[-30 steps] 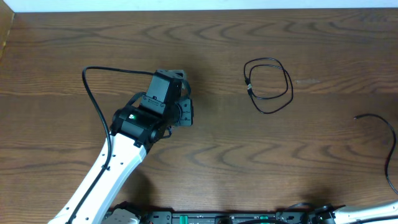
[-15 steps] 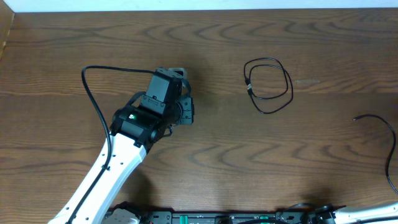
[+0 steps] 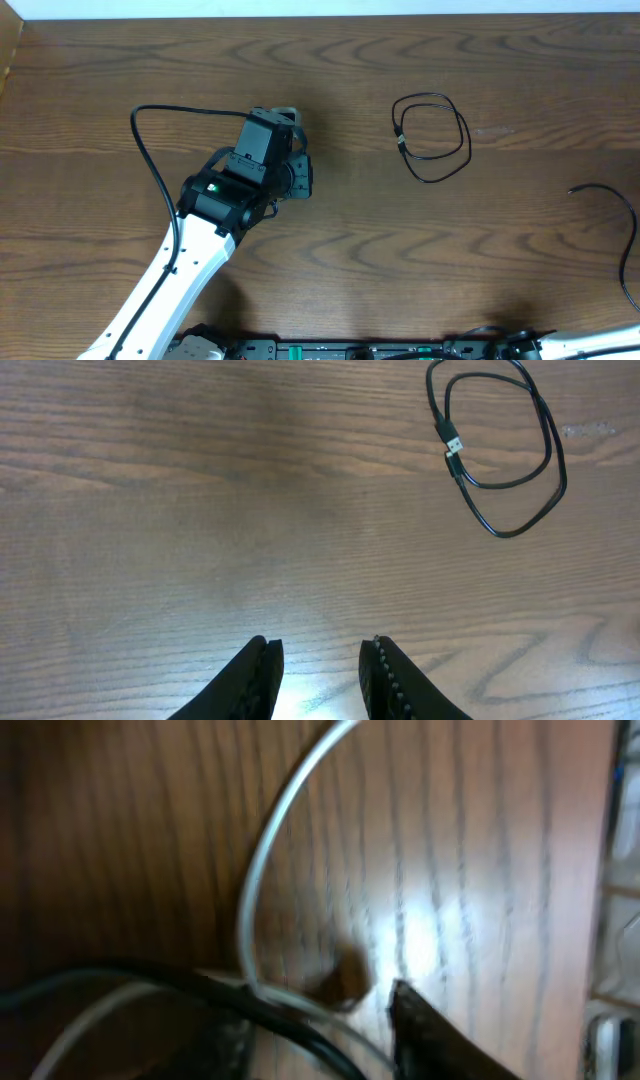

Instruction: Untangle cables

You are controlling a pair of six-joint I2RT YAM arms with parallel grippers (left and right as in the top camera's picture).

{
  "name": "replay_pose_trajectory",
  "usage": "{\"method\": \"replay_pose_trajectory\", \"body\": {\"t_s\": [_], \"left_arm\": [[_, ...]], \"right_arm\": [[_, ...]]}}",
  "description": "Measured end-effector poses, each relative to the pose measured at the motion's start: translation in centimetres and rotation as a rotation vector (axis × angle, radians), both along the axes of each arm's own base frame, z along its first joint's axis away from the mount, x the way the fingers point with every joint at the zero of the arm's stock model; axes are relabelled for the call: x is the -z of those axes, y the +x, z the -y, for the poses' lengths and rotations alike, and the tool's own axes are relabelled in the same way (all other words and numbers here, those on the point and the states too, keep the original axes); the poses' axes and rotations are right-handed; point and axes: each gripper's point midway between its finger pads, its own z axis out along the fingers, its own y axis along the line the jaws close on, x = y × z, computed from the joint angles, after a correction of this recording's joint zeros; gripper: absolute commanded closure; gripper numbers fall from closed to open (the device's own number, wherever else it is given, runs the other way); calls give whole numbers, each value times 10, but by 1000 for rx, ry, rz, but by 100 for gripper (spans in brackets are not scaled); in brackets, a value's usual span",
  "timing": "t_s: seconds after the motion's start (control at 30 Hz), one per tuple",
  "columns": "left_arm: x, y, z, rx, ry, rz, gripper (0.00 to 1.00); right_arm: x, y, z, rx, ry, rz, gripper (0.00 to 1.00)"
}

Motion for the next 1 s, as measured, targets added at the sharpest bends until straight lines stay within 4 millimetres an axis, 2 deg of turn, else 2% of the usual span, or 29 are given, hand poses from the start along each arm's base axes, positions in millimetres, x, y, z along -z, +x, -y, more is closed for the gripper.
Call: {"method": "replay_pose_trajectory", "body": {"t_s": [0.1, 0.23, 0.4, 0.5, 0.57, 0.7, 0.8, 1.0], "left_arm": [[0, 1, 1, 1, -2, 3, 69], [-1, 1, 1, 1, -2, 4, 69], [-1, 1, 1, 1, -2, 4, 69], [-1, 1, 1, 1, -2, 4, 69], [-1, 1, 1, 1, -2, 4, 69], [-1, 1, 1, 1, -2, 4, 68], [-1, 1, 1, 1, -2, 5, 69], [-1, 1, 1, 1, -2, 5, 68]], "right_arm": [[3, 1, -1, -1, 6, 4, 96], [3, 1, -1, -6, 9, 3, 95], [3, 1, -1, -6, 10, 4, 91], [3, 1, -2, -6, 12, 4, 77], [3, -1, -1, -8, 12, -7, 73], [2, -1, -1, -7, 8, -10, 74], [2, -1, -1, -7, 8, -6, 79], [2, 2, -2, -12, 14, 11, 79]]}}
